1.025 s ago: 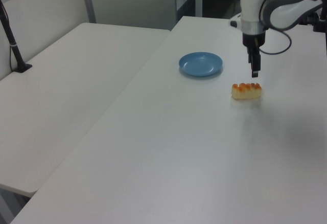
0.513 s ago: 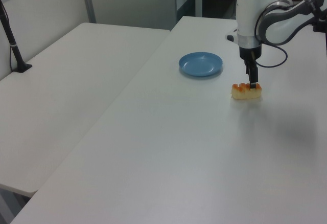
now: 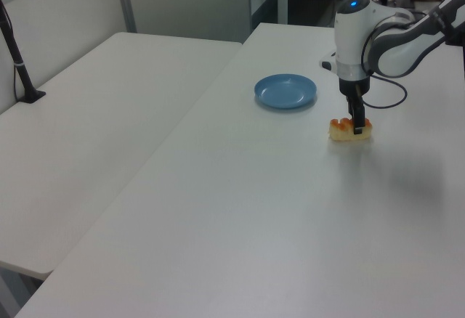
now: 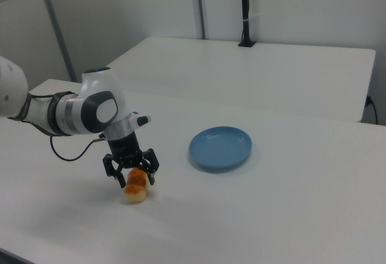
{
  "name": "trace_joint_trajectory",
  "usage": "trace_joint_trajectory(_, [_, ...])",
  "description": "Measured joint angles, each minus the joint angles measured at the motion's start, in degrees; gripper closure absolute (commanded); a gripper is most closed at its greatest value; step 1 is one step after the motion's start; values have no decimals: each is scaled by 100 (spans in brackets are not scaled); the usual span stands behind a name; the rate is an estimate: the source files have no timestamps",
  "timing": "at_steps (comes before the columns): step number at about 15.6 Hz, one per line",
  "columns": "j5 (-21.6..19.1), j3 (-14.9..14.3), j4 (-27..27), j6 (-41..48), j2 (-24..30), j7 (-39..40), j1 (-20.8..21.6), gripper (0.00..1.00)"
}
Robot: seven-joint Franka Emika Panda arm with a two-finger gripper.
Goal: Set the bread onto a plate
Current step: 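Close the gripper on the bread roll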
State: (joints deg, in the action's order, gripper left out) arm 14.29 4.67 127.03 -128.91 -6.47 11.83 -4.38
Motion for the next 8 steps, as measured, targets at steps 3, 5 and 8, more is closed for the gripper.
trace_joint_trajectory(3, [73, 7, 0, -56, -93, -117, 3, 35])
trace_joint_trajectory(5, [73, 8, -20, -56, -85, -222, 4, 37])
trace_joint_trajectory(8, [73, 9, -39, -56, -31, -368, 4, 44])
